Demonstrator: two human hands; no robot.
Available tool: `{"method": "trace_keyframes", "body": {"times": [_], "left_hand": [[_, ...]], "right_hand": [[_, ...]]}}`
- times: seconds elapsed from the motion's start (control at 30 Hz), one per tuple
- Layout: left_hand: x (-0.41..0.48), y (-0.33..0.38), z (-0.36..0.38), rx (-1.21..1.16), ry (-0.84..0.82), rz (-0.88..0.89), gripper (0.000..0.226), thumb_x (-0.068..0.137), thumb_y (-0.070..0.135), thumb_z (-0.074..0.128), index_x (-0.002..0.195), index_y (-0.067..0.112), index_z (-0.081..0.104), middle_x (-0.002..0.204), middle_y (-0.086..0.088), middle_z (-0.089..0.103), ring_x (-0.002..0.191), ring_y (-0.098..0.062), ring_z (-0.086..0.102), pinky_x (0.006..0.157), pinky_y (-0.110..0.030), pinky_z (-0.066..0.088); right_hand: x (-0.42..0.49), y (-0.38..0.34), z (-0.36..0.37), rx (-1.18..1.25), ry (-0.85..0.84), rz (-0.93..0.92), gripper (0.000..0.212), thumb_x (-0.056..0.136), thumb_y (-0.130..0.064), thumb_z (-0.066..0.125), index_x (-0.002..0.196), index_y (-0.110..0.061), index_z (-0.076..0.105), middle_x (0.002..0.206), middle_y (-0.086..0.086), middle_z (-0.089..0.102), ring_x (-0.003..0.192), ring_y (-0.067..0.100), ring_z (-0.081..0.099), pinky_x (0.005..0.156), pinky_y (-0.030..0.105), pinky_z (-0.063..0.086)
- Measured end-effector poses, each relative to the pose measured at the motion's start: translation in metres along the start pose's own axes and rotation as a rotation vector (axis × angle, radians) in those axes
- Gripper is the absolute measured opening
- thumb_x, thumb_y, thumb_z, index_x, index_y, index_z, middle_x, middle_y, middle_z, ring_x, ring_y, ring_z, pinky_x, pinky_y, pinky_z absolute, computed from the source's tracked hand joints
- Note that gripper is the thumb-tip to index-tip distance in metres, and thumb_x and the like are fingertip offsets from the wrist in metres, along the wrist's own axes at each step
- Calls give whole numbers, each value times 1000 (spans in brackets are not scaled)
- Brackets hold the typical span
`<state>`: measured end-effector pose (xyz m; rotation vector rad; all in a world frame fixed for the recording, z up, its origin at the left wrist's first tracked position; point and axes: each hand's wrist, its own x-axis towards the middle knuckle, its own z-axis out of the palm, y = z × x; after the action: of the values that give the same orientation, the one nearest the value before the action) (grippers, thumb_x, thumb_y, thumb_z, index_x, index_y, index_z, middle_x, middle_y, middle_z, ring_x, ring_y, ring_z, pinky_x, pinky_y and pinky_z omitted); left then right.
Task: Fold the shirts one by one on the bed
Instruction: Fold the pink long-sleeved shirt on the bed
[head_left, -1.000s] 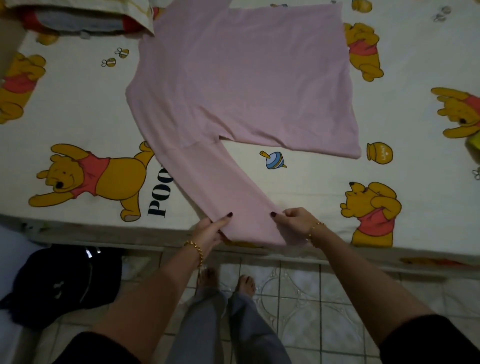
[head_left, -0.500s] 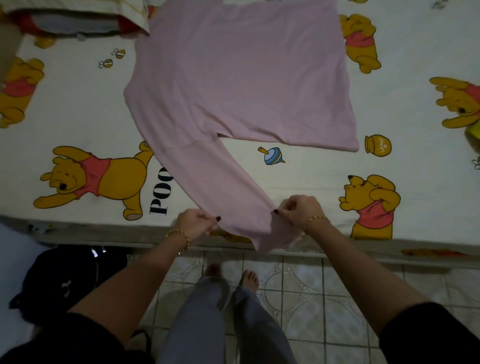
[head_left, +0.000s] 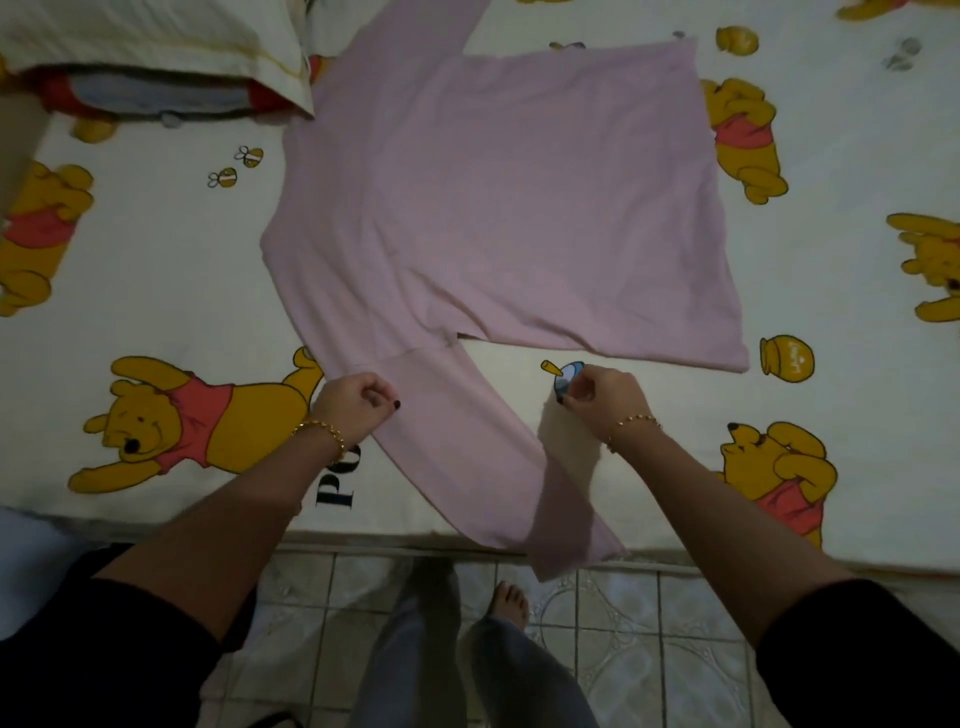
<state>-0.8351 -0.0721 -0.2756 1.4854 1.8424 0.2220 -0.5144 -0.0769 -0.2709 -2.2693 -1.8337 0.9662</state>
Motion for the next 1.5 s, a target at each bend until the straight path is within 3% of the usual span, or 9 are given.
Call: {"method": "trace_keyframes", "body": {"times": [0.17, 0.33, 0.53, 0.67, 0.8, 1.1, 1.2, 1.3, 1.5], "left_hand": [[26, -29, -22, 628, -181, 342, 60, 61, 2, 67, 116, 21, 55, 115, -3, 49, 109, -23, 48, 91, -38, 44], [48, -49, -32, 906, -35, 577, 101, 26, -2, 80, 119, 21, 50, 119, -9, 52, 109, -28, 51, 95, -59, 38], [83, -36, -31, 821, 140, 670, 79, 63, 0, 78, 133, 7, 40, 126, -20, 53, 114, -32, 48, 97, -50, 42], [101, -24, -26, 786, 127, 686, 85, 60, -15, 74, 136, 2, 41, 140, -15, 48, 118, -32, 56, 86, -45, 53], [106, -25, -11, 726, 50, 622, 91, 58, -13, 79, 136, 8, 37, 134, -14, 54, 112, -35, 60, 79, -48, 54], [64, -41, -33, 696, 123, 870, 60, 54, 2, 62, 113, 10, 56, 101, -12, 72, 80, -29, 71, 52, -40, 55], [54, -42, -37, 602, 69, 791, 49, 66, 1, 61, 115, 7, 64, 109, -11, 69, 87, -29, 71, 65, -39, 56], [53, -37, -38, 274, 39, 413, 55, 78, -10, 64, 129, 6, 53, 132, -5, 51, 119, -24, 53, 102, -27, 35], [96, 22, -57, 64, 215, 198, 31, 79, -12, 56, 93, 10, 72, 104, -14, 68, 95, -29, 61, 88, -31, 45]], "right_hand": [[22, 13, 2, -312, 127, -15, 28, 81, -8, 59, 108, -8, 52, 107, 14, 53, 100, 35, 49, 77, 43, 45], [36, 29, 3, -575, 279, 54, 29, 72, -8, 67, 96, -7, 52, 94, 14, 51, 84, 32, 49, 68, 41, 43], [63, 38, 10, -614, 471, -97, 13, 78, -9, 43, 87, -5, 51, 85, 18, 52, 75, 32, 51, 63, 39, 40], [75, 54, 2, -604, 455, -83, 12, 79, -5, 43, 87, -5, 52, 83, 17, 51, 75, 33, 50, 63, 40, 41], [82, 70, -8, -607, 320, -63, 19, 73, 2, 63, 89, -7, 58, 85, 16, 55, 78, 34, 52, 64, 40, 40], [49, 87, -31, -572, 54, -103, 23, 91, -14, 48, 107, -29, 51, 105, -2, 54, 100, 23, 49, 73, 32, 29], [30, 87, -28, -572, 15, -80, 22, 94, -19, 42, 113, -28, 48, 112, -2, 53, 104, 22, 47, 78, 34, 34], [32, 83, -35, -565, 29, -46, 18, 96, -17, 37, 111, -22, 46, 115, 0, 54, 105, 23, 49, 81, 34, 35], [84, 67, -70, -541, 156, -67, 14, 93, -13, 44, 104, -10, 52, 107, 12, 59, 102, 33, 53, 83, 43, 40]]}}
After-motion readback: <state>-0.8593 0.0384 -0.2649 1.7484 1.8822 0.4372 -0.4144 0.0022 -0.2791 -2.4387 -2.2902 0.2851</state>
